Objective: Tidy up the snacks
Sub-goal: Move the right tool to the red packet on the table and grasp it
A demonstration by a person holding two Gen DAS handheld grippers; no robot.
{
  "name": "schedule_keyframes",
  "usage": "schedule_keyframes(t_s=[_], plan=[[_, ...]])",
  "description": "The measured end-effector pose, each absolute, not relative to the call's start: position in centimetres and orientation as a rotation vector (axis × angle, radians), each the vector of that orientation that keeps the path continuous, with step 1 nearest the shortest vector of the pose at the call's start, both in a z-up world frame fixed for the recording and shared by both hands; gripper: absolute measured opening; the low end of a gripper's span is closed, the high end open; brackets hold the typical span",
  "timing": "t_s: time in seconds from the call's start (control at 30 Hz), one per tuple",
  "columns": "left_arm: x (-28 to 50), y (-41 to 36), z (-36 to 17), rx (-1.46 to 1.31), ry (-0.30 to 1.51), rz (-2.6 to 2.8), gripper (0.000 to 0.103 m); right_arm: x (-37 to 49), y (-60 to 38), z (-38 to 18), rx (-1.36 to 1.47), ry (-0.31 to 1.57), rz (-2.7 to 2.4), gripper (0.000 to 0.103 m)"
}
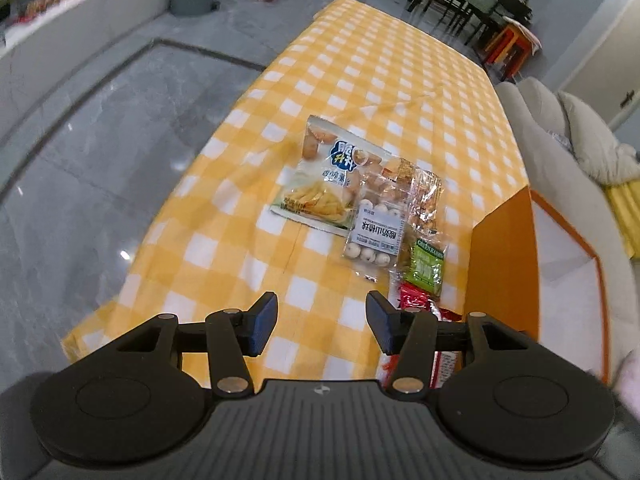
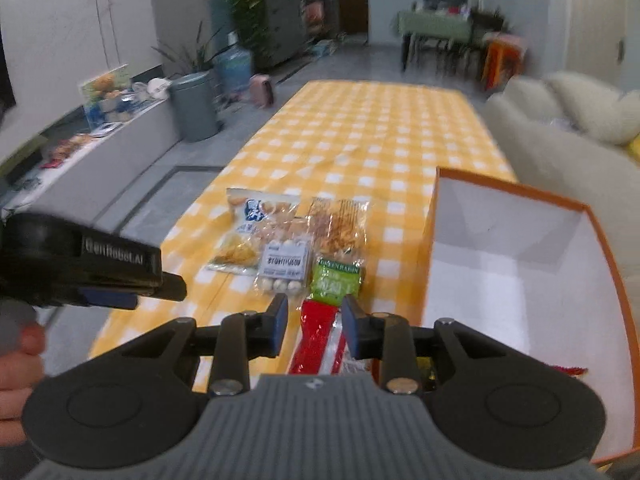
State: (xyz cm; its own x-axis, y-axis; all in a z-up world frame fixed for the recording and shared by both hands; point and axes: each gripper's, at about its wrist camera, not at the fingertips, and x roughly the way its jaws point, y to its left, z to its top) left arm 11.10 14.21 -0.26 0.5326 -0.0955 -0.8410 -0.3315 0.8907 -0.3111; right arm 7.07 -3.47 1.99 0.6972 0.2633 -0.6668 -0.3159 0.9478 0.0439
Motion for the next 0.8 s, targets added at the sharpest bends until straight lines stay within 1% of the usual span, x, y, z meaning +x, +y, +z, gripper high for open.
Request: schedule_keyframes(t_s=[0.07,0.13,0.23,0.3,0.33,0.37,0.43,0.47,0.53,0.63,0.67,0.7,0.73,0.8], plan=[[10.9,15.1,-0.5,-0.498,1.007,0.149,0.060,6.4,-1.6,0.6,-0.186,0.701,0.279,0.028],[10.8,15.8,-0.8,-0.506,1.007,0.167,0.060,6.2,-0.1,-1.3,-0.281,0.712,0.244,0.028],[10.8,16.8,-1.2,-0.544,1.018,0.177,0.060,6.6,0.4,-3.7,-0.297,0.771,0.220,0.028],[10.8,17.3,-1.4,-0.555,1.032,0.181,0.060,7.1,0.5,-5.0,-0.270,0.790,0.169,0.023],[10.7,17.5,-1.3,-0.552,1.033,0.181,0.060,7.4,0.5,-5.5,-0.258,0.803,0.130,0.018],[10.6,17.6,-1.1,-0.548,1.026,0.182,0.060,7.8,0.5,-6.0,-0.251,0.810,0.099,0.017],[10.4,18.1,-0.8,-0.552,1.010,0.184,0.060,8.2,0.7,-7.0,-0.266,0.786,0.045,0.018],[10.3,18.4,-0.8,-0.557,1.004,0.184,0.060,8.3,1.0,-7.3,-0.285,0.765,0.023,0.020],[10.2,18.8,-0.8,-0.560,0.996,0.184,0.060,8.3,1.2,-7.5,-0.306,0.749,0.009,0.020],[10.3,19.0,-1.1,-0.549,1.007,0.200,0.060,8.2,1.1,-7.3,-0.263,0.767,0.046,0.010],[10.4,19.0,-1.3,-0.552,1.014,0.201,0.060,8.2,1.1,-7.2,-0.250,0.777,0.079,0.009],[10.5,19.1,-1.5,-0.555,1.022,0.198,0.060,8.0,1.4,-7.1,-0.256,0.775,0.102,0.009],[10.5,19.1,-1.6,-0.557,1.028,0.196,0.060,7.8,1.5,-7.1,-0.249,0.784,0.141,0.016],[10.6,19.0,-1.8,-0.555,1.035,0.195,0.060,7.4,2.2,-7.3,-0.253,0.790,0.199,0.018]])
